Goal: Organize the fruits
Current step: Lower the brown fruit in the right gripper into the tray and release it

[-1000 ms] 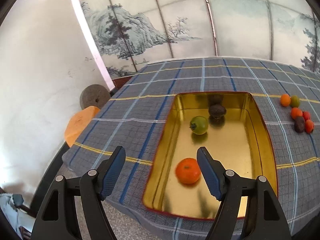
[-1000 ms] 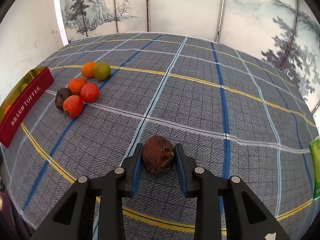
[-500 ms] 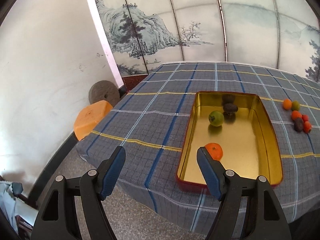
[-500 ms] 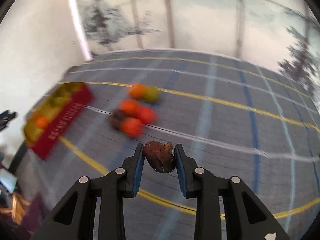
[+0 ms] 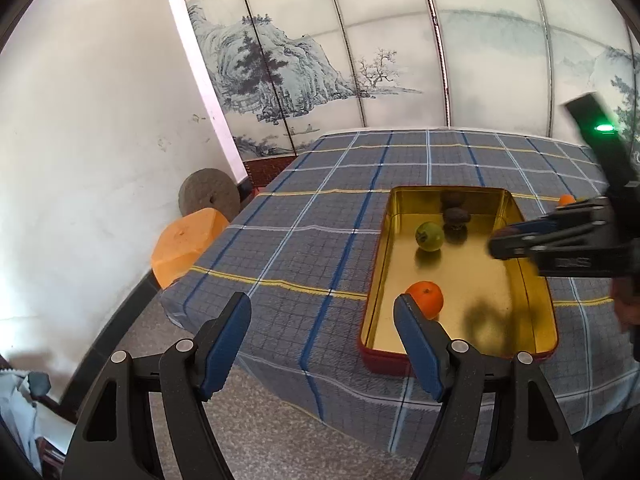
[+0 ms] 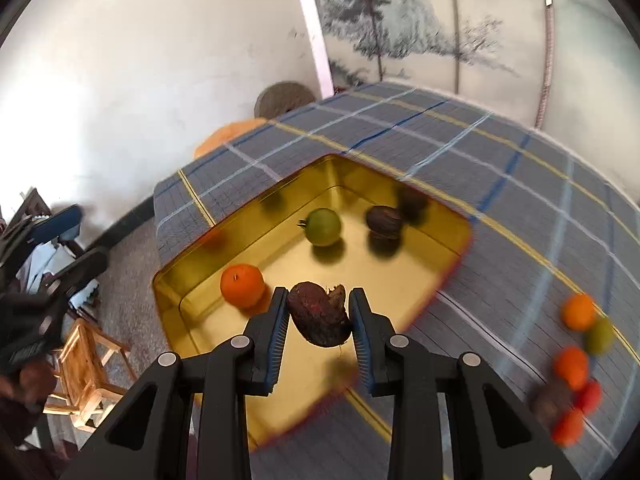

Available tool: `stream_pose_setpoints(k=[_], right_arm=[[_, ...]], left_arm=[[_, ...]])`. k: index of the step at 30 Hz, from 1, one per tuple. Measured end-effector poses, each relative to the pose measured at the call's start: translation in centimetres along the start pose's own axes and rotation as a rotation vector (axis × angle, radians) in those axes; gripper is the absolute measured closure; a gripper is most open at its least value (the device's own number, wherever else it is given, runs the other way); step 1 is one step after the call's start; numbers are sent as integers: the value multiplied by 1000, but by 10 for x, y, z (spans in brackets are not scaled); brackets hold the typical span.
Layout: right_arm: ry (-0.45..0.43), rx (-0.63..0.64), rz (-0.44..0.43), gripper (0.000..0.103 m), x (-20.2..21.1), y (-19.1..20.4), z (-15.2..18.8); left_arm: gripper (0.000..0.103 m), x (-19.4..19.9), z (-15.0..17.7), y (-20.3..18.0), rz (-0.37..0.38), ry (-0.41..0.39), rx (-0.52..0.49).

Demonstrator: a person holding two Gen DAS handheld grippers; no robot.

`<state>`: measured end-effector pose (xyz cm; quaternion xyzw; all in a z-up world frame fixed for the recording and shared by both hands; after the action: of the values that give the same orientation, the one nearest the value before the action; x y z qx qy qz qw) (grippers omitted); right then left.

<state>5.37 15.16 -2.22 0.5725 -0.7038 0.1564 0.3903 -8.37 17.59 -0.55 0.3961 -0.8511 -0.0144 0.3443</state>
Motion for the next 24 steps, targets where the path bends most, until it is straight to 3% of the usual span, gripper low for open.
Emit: stream_pose_setpoints(k=[7,9,12,18,21,24], right_arm=[[77,-31,24,73,-51,-2,-18],[55,-53,16,68,-52,-3,-25],[2,-91,-11,46,-47,-6,-32],[-205,-142,-21,42,18,-22,-25],[-261,-127,71,42,59,-37,5],[-253,-141,209,42,97,-68,55]], left_arm=[[29,-6,5,0,-5,16,-9],[29,-7,7,0,-8,19,-11],[29,-8,8,2,-6,19,-12],[29,-1,6,-2,17,0,-24],[29,8,3,-14,54,-25,-61],[29,20,-1,-33,124,-49,-101]])
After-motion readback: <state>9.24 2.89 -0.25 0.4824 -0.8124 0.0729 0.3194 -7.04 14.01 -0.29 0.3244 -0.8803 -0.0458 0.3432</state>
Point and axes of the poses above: each gripper's, at about its wrist camera, not at the fingertips, and x roughly against the way its jaws point, y to its left, z to its underside, the point moved 5 cm from there along -x, roughly the way its jaws point, and after that the axes turned 7 degrees about -z, right-handed, at the moved point
